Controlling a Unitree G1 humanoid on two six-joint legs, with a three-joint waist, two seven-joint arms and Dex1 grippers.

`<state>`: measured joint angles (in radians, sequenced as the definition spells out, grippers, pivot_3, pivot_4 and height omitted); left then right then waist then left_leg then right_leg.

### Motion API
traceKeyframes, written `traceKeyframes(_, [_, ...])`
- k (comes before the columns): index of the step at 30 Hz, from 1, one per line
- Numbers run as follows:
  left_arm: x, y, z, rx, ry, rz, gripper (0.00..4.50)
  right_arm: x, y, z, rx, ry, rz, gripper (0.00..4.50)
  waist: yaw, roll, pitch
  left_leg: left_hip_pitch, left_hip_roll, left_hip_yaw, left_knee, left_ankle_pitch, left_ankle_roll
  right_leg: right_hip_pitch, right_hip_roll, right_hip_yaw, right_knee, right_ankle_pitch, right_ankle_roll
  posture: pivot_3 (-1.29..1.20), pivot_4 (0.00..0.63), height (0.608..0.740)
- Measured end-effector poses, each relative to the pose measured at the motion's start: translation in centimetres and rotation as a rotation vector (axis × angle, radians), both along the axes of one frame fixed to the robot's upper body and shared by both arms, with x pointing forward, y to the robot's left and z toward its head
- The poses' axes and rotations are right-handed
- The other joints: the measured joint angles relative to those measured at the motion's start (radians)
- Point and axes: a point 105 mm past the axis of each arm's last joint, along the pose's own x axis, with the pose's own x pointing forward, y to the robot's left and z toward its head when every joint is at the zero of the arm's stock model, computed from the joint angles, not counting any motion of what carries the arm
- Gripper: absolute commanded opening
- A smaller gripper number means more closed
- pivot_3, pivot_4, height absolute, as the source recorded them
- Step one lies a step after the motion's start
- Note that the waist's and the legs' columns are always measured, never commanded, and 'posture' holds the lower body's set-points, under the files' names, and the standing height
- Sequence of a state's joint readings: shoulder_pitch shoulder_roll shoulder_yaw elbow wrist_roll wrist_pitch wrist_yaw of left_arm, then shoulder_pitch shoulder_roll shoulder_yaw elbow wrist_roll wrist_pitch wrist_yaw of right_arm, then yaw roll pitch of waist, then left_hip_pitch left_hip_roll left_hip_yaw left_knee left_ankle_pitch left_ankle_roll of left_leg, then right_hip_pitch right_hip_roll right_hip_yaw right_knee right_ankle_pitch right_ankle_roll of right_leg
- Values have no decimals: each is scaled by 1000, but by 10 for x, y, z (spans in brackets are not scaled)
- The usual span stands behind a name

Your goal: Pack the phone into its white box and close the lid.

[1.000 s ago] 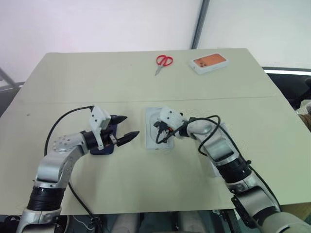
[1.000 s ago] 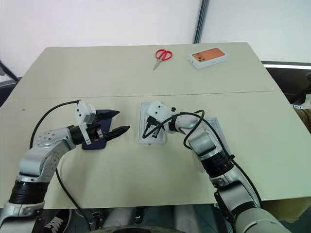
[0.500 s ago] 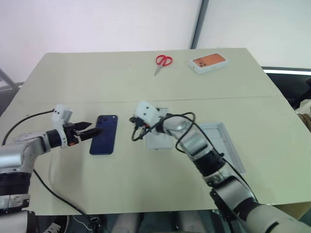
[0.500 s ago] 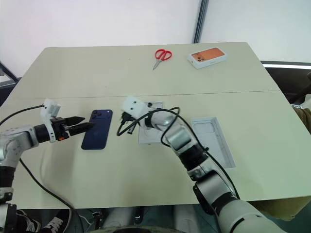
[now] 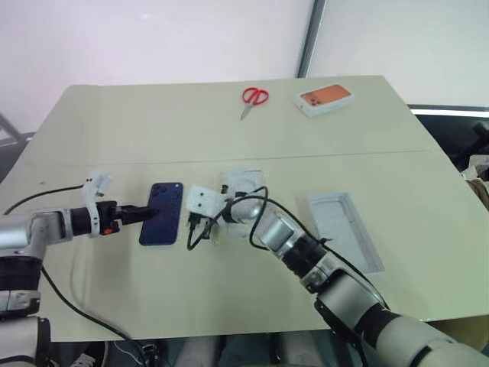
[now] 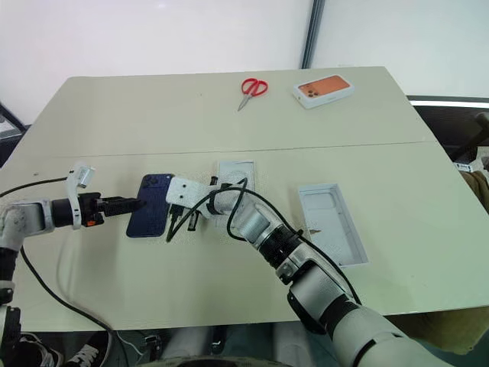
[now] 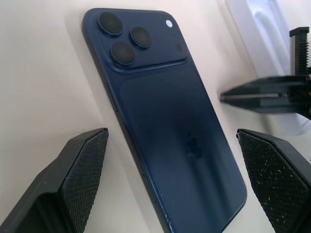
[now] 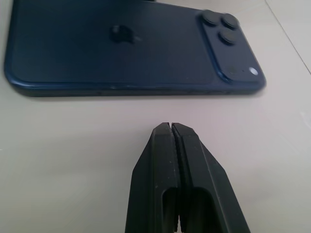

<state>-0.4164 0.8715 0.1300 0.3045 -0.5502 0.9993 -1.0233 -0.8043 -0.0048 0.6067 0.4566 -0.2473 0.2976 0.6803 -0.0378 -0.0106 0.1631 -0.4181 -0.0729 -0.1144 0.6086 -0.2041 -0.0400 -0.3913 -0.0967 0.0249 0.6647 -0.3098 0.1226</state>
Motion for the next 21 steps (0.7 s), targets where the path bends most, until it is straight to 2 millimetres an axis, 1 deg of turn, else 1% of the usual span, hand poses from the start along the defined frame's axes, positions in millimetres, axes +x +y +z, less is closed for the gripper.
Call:
traceKeyframes(2, [-1, -3, -2, -7, 15, -5, 4500, -1, 0, -1, -10, -2, 4, 76, -1, 1, -1, 4, 0, 1, -2, 0, 1, 2, 0, 0, 0, 0, 0, 0, 150, 740])
traceKeyframes(6, [-3, -15, -5, -63, 55, -11, 4500, -1, 0, -3, -12, 13, 2, 76, 0, 7, -6, 4, 0, 1, -2, -1, 2, 3, -1, 0, 0, 0, 0, 0, 150, 740])
traceKeyframes(11, [-5, -28, -12, -64, 51, -36, 4500, 1, -2, -7, -25, 18, -12, 76, 4, 13, -12, 9, -1, 1, -3, -1, 2, 7, -1, 0, -1, 0, 0, 0, 150, 740])
traceKeyframes(14, [-4, -32, -13, -80, 61, -18, 4500, 3, -4, -7, -30, 14, -18, 76, 8, 15, -14, 11, -1, 1, -3, -2, 2, 10, -1, 0, -2, 0, 0, 0, 150, 740])
traceKeyframes(19, [-2, -36, -12, -195, 106, 43, 4500, 7, -10, -7, -29, 15, -34, 76, 21, 16, -15, 11, -1, 1, -2, -2, 3, 11, -1, 0, -2, 0, 0, 0, 150, 740])
traceKeyframes(21, [-1, -41, -10, -241, 117, 46, 4500, 9, -13, -7, -30, 13, -41, 76, 25, 16, -15, 11, -2, 1, -2, -2, 3, 11, -2, 0, -2, 0, 0, 0, 150, 740])
